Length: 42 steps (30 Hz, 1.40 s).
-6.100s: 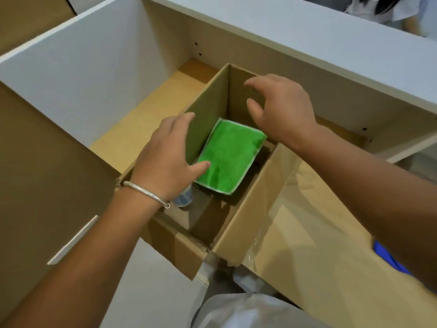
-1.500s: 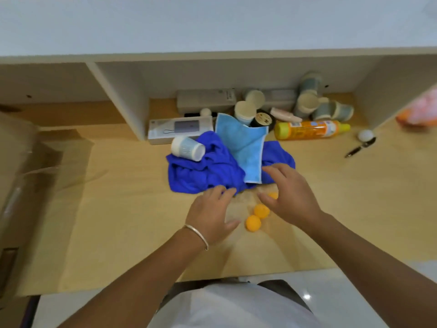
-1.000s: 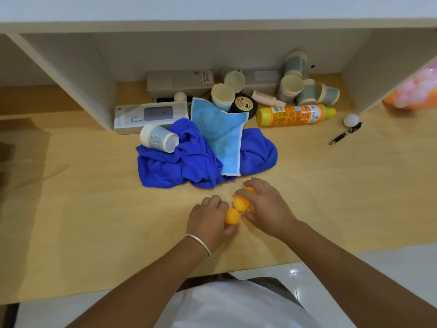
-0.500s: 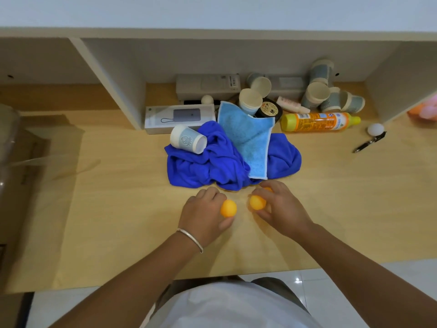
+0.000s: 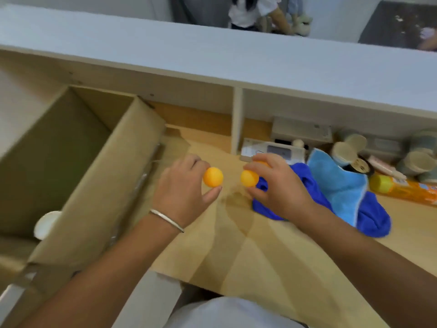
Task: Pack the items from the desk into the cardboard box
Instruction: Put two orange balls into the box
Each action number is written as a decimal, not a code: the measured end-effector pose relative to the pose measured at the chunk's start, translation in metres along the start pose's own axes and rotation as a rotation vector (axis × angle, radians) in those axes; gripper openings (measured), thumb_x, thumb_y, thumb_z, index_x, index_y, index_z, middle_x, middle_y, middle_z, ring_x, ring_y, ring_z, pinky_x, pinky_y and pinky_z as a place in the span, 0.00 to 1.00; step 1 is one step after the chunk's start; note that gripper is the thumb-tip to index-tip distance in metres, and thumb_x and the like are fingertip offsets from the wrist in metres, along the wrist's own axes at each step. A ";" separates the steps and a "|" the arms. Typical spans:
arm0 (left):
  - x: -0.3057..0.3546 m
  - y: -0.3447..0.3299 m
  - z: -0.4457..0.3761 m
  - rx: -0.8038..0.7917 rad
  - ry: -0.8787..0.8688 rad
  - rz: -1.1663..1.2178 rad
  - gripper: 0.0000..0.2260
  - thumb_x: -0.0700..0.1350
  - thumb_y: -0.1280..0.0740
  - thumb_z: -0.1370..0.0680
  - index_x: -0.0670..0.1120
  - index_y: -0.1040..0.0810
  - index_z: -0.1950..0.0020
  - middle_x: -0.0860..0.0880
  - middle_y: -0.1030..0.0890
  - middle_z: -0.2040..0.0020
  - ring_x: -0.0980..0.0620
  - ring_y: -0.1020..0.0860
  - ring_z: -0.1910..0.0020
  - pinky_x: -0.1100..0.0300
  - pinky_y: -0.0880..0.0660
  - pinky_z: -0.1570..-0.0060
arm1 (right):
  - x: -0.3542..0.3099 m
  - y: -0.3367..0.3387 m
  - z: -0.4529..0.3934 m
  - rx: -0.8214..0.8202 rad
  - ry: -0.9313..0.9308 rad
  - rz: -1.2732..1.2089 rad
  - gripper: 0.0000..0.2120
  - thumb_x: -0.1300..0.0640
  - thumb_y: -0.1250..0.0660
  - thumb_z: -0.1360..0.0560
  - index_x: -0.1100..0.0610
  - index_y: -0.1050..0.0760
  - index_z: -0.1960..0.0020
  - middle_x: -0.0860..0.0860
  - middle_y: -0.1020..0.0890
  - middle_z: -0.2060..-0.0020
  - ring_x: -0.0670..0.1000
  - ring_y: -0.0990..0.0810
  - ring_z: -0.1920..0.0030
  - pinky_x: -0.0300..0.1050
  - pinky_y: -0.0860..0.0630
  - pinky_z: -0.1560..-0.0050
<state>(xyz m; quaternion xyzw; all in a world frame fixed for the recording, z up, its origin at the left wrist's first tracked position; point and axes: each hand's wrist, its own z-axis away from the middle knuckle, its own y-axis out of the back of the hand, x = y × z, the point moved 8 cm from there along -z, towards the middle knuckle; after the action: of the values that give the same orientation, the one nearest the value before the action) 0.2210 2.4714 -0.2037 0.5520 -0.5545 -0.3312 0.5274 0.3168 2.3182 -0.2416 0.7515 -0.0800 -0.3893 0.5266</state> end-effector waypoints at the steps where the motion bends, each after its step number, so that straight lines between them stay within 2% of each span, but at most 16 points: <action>1: -0.019 0.020 0.002 0.031 0.044 -0.026 0.18 0.57 0.28 0.32 0.47 0.22 0.48 0.47 0.23 0.50 0.44 0.24 0.53 0.51 0.26 0.59 | -0.018 0.000 -0.020 0.013 0.050 0.007 0.21 0.56 0.24 0.32 0.54 0.22 0.39 0.56 0.25 0.38 0.58 0.28 0.37 0.52 0.29 0.39; 4: -0.076 0.077 0.016 0.138 0.179 -0.070 0.18 0.57 0.28 0.32 0.48 0.22 0.48 0.48 0.23 0.50 0.44 0.24 0.52 0.51 0.26 0.60 | -0.082 -0.001 -0.074 0.059 0.185 -0.005 0.21 0.53 0.25 0.31 0.53 0.23 0.39 0.55 0.25 0.38 0.56 0.28 0.37 0.47 0.32 0.39; 9: -0.168 0.145 0.054 0.269 0.380 -0.112 0.18 0.58 0.29 0.31 0.48 0.22 0.48 0.49 0.24 0.50 0.45 0.24 0.53 0.53 0.28 0.62 | -0.195 -0.015 -0.146 0.103 0.369 -0.070 0.22 0.51 0.27 0.30 0.51 0.24 0.38 0.52 0.26 0.38 0.53 0.30 0.36 0.47 0.31 0.38; 13: -0.230 0.160 0.087 0.279 0.506 -0.117 0.19 0.57 0.27 0.32 0.49 0.22 0.46 0.49 0.24 0.48 0.45 0.25 0.50 0.54 0.29 0.58 | -0.266 -0.044 -0.187 0.073 0.448 -0.084 0.23 0.52 0.26 0.31 0.51 0.25 0.37 0.52 0.27 0.37 0.53 0.30 0.36 0.47 0.32 0.39; 18: -0.281 0.152 0.116 0.225 0.574 -0.063 0.23 0.57 0.28 0.31 0.49 0.25 0.40 0.49 0.25 0.44 0.45 0.25 0.46 0.52 0.27 0.54 | -0.308 -0.094 -0.212 -0.009 0.448 -0.074 0.24 0.54 0.25 0.31 0.52 0.25 0.37 0.52 0.27 0.37 0.54 0.31 0.36 0.47 0.32 0.40; 23: -0.301 0.135 0.119 0.171 0.558 -0.010 0.29 0.59 0.29 0.31 0.49 0.28 0.34 0.50 0.27 0.40 0.46 0.26 0.42 0.50 0.26 0.49 | -0.309 -0.135 -0.212 -0.118 0.392 0.003 0.29 0.52 0.25 0.32 0.52 0.28 0.32 0.53 0.29 0.34 0.54 0.33 0.32 0.48 0.34 0.34; 29: -0.293 0.110 0.099 0.103 0.486 0.027 0.30 0.60 0.30 0.31 0.50 0.30 0.33 0.49 0.29 0.36 0.45 0.28 0.39 0.49 0.27 0.45 | -0.292 -0.137 -0.199 -0.106 0.339 0.043 0.28 0.50 0.26 0.31 0.52 0.28 0.33 0.54 0.28 0.35 0.55 0.31 0.34 0.53 0.32 0.34; 35: -0.251 0.090 0.064 0.059 0.357 0.043 0.30 0.60 0.30 0.31 0.50 0.30 0.32 0.48 0.29 0.35 0.45 0.28 0.40 0.50 0.29 0.45 | -0.248 -0.107 -0.176 -0.035 0.225 0.086 0.27 0.49 0.27 0.31 0.53 0.27 0.34 0.54 0.26 0.36 0.54 0.30 0.35 0.53 0.32 0.34; 42: -0.166 0.059 0.022 0.018 0.188 0.055 0.30 0.58 0.29 0.30 0.48 0.30 0.32 0.46 0.29 0.35 0.45 0.29 0.36 0.50 0.30 0.42 | -0.152 -0.057 -0.125 0.037 0.051 0.156 0.27 0.45 0.30 0.28 0.49 0.30 0.31 0.49 0.28 0.34 0.50 0.33 0.32 0.52 0.33 0.32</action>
<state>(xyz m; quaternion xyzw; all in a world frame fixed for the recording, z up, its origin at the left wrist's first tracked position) 0.1568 2.6364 -0.1889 0.5699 -0.5205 -0.2581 0.5812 0.2803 2.5140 -0.1962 0.7621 -0.1320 -0.3264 0.5433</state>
